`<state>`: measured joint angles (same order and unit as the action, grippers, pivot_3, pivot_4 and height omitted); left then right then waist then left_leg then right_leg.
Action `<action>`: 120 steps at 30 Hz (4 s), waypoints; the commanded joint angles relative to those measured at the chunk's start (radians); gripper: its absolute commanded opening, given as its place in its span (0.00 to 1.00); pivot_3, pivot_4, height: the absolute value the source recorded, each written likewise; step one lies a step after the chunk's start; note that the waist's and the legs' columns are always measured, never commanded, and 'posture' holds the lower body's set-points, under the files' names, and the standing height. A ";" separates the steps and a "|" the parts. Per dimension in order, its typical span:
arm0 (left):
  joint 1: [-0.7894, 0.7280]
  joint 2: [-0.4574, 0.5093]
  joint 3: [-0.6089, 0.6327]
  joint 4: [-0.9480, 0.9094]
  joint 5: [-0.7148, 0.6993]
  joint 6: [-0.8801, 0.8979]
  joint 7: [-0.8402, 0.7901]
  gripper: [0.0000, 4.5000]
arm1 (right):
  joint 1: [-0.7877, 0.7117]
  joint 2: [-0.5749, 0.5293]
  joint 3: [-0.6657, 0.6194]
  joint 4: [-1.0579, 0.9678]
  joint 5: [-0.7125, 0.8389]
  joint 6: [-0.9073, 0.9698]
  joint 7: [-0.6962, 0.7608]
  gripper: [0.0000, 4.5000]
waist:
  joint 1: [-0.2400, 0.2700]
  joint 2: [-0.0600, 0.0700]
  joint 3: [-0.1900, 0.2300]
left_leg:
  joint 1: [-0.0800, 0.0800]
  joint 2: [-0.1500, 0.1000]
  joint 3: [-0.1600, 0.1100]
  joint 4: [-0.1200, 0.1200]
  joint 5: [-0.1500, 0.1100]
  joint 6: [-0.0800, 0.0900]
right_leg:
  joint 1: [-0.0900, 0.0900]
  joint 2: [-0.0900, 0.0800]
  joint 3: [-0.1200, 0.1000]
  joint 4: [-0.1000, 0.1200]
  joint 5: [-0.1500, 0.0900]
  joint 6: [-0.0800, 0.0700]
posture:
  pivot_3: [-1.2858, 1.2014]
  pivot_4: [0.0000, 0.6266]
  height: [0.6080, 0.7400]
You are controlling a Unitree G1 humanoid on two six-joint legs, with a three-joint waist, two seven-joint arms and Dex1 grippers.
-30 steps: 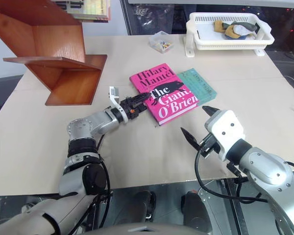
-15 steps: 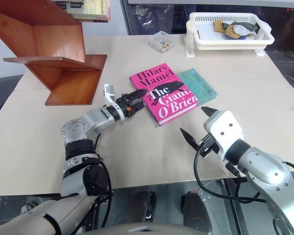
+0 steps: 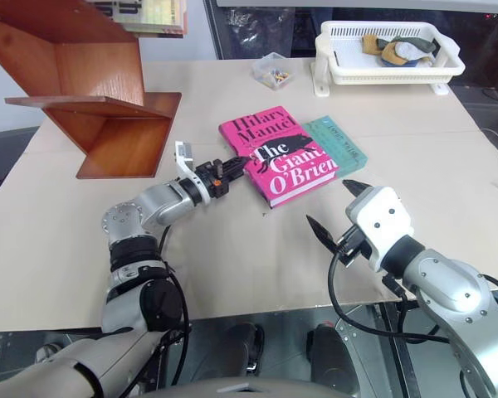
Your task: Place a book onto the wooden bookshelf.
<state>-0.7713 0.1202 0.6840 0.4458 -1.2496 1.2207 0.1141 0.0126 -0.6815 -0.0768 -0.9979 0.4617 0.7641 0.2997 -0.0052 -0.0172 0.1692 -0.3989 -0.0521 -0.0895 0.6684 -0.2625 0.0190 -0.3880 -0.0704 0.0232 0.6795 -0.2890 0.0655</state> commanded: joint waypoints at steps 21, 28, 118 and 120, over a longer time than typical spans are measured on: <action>-0.070 0.214 -0.279 -0.394 -0.036 -0.031 -0.207 0.04 | -0.058 0.034 0.050 0.054 -0.057 -0.055 0.058 0.98 | 0.004 -0.001 0.001 | 0.000 0.000 0.001 0.000 0.000 0.000 | -0.001 0.000 0.001 0.000 0.000 0.000 | 0.52 0.24 1.00; -0.002 0.399 -0.550 -0.640 0.311 -0.330 -0.620 0.04 | -0.084 0.038 0.053 0.090 -0.073 -0.076 0.084 0.98 | -0.006 -0.001 0.001 | 0.000 0.000 0.002 -0.001 0.000 0.000 | -0.002 0.001 0.002 0.000 0.000 0.000 | 0.52 0.24 1.00; 0.974 0.586 -0.206 -0.946 0.553 -0.916 -0.851 1.00 | -0.286 -0.073 0.003 0.402 0.036 -0.176 0.427 0.99 | -0.027 -0.004 0.009 | 0.001 0.005 0.009 0.000 -0.003 0.005 | -0.008 -0.002 0.009 0.010 0.000 -0.001 | 0.52 0.24 1.00; 1.017 0.558 -0.208 -0.939 0.576 -0.924 -0.847 1.00 | -0.233 -0.095 -0.030 0.363 0.041 -0.142 0.405 0.99 | -0.022 -0.004 0.008 | 0.001 0.005 0.009 0.000 -0.003 0.005 | -0.007 -0.002 0.008 0.010 0.000 -0.001 | 0.52 0.24 1.00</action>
<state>0.2411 0.6823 0.4609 -0.4809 -0.6890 0.3192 -0.7390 -0.2280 -0.7623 -0.0540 -0.5747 0.4934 0.6080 0.7215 -0.0274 -0.0210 0.1776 -0.3976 -0.0473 -0.0807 0.6688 -0.2656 0.0244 -0.3949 -0.0728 0.0314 0.6893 -0.2892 0.0648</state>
